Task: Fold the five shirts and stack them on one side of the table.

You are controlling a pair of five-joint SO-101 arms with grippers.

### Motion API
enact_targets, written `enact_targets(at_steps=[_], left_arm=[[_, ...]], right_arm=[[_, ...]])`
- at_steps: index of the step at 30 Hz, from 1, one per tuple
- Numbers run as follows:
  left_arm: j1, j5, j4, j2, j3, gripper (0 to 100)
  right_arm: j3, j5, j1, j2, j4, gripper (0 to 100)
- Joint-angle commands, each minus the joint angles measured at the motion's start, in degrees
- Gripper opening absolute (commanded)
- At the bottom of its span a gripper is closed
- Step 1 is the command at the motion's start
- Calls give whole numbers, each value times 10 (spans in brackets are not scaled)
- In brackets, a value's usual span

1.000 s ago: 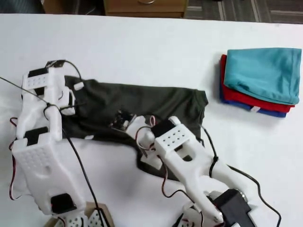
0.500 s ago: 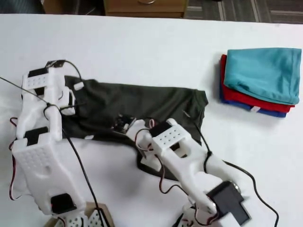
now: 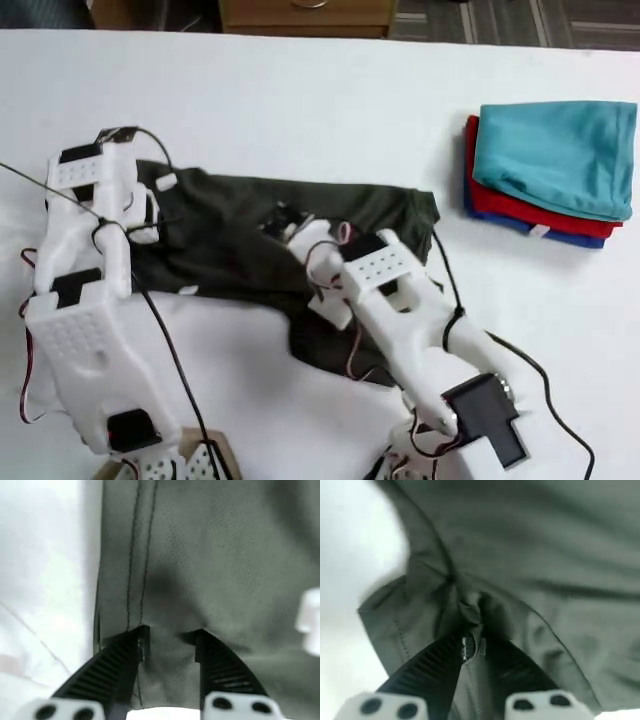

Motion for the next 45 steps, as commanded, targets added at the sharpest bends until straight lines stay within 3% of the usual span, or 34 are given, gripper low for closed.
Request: enact_targets(at_steps=[1, 13, 31, 45], left_arm=[[6, 7, -33, 8, -6, 172], [6, 7, -33, 8, -6, 172], [6, 8, -33, 8, -6, 172], [6, 6, -33, 8, -6, 172]], right_arm=[[-22, 5, 22, -3, -7, 41], [-18, 0, -57, 1, 48, 46], [-45, 1, -56, 85, 38, 40], [-46, 5, -59, -111, 94, 18]])
